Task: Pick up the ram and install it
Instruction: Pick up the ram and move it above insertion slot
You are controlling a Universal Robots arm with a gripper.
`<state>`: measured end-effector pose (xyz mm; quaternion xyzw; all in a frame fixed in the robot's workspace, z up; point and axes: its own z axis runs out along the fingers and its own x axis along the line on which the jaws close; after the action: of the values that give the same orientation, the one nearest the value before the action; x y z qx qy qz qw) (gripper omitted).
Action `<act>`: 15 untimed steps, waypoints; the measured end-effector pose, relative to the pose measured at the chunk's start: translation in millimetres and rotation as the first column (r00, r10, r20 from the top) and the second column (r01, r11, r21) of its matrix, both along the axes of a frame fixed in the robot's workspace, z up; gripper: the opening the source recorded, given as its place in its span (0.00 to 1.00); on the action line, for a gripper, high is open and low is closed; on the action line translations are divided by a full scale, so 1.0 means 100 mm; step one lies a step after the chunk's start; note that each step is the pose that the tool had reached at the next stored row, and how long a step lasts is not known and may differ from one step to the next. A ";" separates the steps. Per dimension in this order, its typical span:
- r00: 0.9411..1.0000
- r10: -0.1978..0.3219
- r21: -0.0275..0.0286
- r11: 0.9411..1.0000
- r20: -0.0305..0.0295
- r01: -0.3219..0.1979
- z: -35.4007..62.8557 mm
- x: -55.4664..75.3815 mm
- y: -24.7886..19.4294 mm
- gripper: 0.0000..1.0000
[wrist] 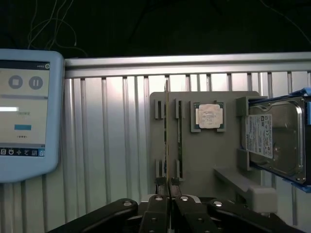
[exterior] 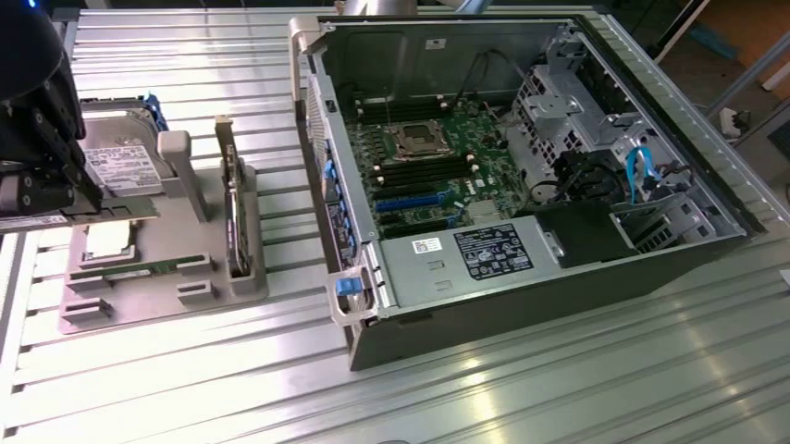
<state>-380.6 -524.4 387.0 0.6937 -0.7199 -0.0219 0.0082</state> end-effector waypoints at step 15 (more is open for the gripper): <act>1.000 0.000 0.000 1.000 0.000 0.000 0.264 0.00 0.000 0.12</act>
<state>-380.6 -524.4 413.4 0.6937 -0.7199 -0.0219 0.0082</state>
